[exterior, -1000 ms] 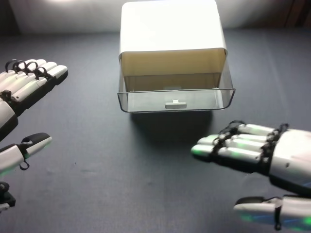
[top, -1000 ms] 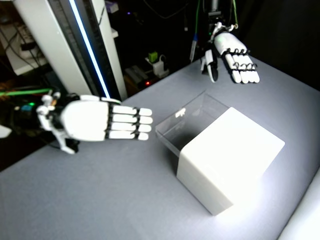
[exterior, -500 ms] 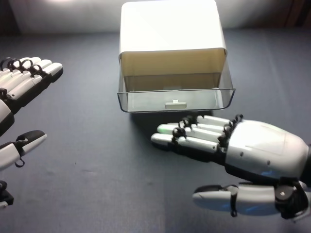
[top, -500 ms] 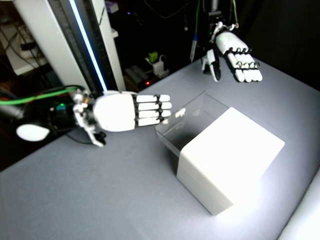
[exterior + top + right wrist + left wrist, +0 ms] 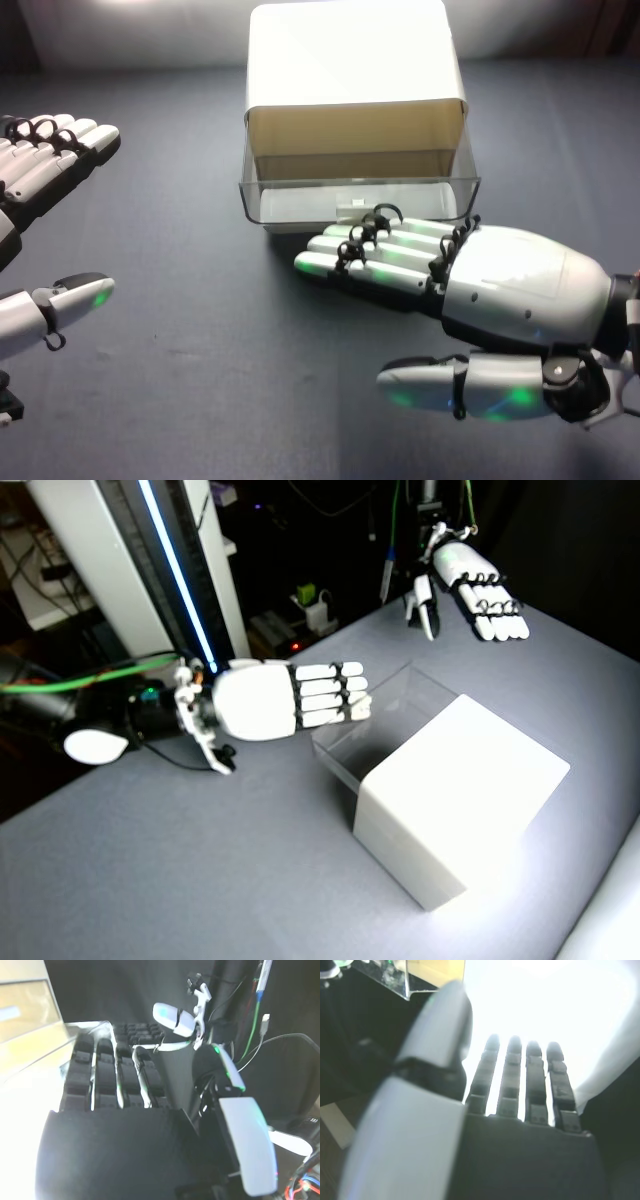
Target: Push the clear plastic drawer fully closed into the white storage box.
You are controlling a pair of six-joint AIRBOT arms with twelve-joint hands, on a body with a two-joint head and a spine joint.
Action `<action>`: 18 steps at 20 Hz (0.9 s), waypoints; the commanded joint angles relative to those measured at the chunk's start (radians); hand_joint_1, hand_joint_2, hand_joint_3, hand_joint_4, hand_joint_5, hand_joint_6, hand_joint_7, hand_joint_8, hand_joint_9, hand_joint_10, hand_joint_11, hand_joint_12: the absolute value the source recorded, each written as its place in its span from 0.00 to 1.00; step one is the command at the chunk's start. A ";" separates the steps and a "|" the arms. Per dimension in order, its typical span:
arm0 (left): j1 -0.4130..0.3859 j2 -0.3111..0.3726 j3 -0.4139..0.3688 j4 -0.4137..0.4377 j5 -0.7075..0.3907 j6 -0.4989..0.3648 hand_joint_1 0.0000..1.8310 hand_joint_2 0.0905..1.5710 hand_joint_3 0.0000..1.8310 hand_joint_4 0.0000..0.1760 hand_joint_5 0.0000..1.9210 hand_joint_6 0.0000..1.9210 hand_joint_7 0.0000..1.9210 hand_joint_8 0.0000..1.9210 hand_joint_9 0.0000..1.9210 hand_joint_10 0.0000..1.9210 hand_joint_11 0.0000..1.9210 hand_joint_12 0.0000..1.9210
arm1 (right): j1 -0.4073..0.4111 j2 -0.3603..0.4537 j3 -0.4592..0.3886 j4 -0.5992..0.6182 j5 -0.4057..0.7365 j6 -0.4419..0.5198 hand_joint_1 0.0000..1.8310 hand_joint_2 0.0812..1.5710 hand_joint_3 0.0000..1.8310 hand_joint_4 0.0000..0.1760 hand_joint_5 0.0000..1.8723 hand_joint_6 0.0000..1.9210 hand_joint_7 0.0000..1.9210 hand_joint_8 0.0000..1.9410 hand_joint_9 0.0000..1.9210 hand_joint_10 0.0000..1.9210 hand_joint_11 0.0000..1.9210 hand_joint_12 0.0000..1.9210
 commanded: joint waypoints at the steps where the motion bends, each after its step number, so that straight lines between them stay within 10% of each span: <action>1: -0.002 0.007 0.003 -0.011 -0.127 -0.001 0.35 0.83 0.00 0.00 0.00 0.00 0.00 0.00 0.00 0.00 0.00 0.00 | 0.016 0.000 0.001 0.025 0.113 -0.006 0.05 0.90 0.00 0.00 0.00 0.00 0.00 0.00 0.00 0.00 0.00 0.00; 8: 0.002 0.006 0.002 -0.016 -0.132 -0.001 0.54 0.84 0.00 0.00 0.01 0.00 0.00 0.00 0.00 0.00 0.00 0.00 | 0.048 -0.004 0.013 0.072 0.065 -0.089 0.16 0.90 0.00 0.00 0.00 0.00 0.00 0.00 0.00 0.00 0.00 0.00; 18: 0.003 0.003 0.003 -0.017 -0.135 -0.001 0.51 0.84 0.00 0.00 0.02 0.00 0.00 0.00 0.00 0.00 0.00 0.00 | 0.101 -0.064 0.101 0.235 -0.053 -0.235 0.15 0.92 0.00 0.00 0.00 0.00 0.00 0.00 0.00 0.00 0.00 0.00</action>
